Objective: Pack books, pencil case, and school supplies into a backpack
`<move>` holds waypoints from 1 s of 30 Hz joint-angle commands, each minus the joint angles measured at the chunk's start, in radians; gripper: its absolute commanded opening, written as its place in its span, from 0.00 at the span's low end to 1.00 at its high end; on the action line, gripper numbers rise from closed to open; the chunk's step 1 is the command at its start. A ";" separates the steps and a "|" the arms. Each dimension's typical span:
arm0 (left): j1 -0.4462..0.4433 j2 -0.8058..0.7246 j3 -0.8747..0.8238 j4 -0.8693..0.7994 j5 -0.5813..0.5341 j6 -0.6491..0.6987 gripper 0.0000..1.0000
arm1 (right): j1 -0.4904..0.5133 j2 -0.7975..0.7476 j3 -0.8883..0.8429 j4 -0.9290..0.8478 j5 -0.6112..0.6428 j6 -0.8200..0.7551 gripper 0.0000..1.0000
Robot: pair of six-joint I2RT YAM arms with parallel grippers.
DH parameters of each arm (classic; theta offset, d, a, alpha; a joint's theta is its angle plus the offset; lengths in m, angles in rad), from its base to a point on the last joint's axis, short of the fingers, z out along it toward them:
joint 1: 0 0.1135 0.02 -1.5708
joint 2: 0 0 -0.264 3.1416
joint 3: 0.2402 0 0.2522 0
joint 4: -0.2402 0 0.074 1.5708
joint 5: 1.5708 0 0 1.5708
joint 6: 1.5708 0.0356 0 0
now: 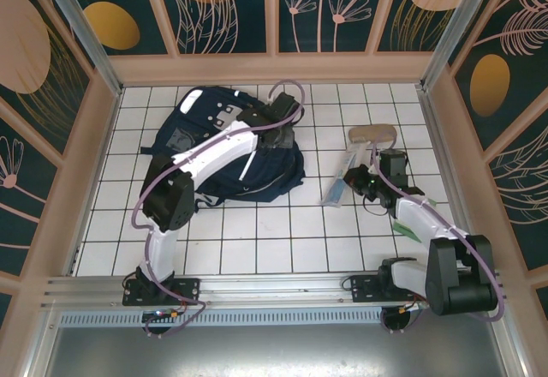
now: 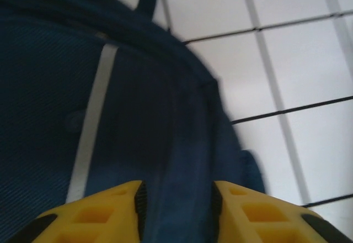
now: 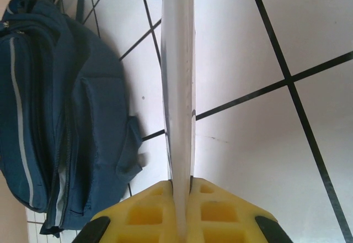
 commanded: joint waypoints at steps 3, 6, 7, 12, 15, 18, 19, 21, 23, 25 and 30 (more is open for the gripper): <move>-0.009 0.099 -0.014 -0.122 -0.101 0.095 0.48 | 0.000 -0.037 -0.017 -0.002 -0.021 0.021 0.00; -0.009 0.116 -0.023 -0.124 -0.128 0.096 0.48 | 0.002 -0.045 -0.029 0.002 -0.030 0.028 0.00; -0.009 0.123 -0.023 -0.129 -0.144 0.096 0.47 | 0.003 -0.049 -0.032 0.004 -0.032 0.032 0.00; -0.009 0.140 -0.024 -0.131 -0.197 0.102 0.00 | 0.013 -0.075 -0.038 0.025 -0.058 0.067 0.00; -0.008 0.089 -0.016 -0.130 -0.240 0.090 0.00 | 0.034 -0.084 -0.030 0.046 -0.068 0.098 0.00; 0.003 0.012 0.016 -0.141 -0.261 0.084 0.00 | 0.067 -0.087 -0.018 0.090 -0.075 0.137 0.00; 0.009 -0.010 0.033 -0.150 -0.259 0.082 0.00 | 0.080 -0.086 -0.015 0.112 -0.075 0.152 0.00; 0.020 -0.055 0.067 -0.167 -0.260 0.080 0.00 | 0.116 -0.077 -0.005 0.162 -0.070 0.179 0.00; 0.037 -0.099 0.108 -0.186 -0.249 0.081 0.00 | 0.153 -0.052 0.020 0.203 -0.063 0.201 0.00; 0.055 -0.136 0.148 -0.216 -0.224 0.084 0.00 | 0.187 -0.019 0.048 0.248 -0.065 0.223 0.00; 0.124 -0.217 0.205 -0.235 -0.108 0.078 0.00 | 0.280 0.104 0.134 0.382 -0.047 0.272 0.00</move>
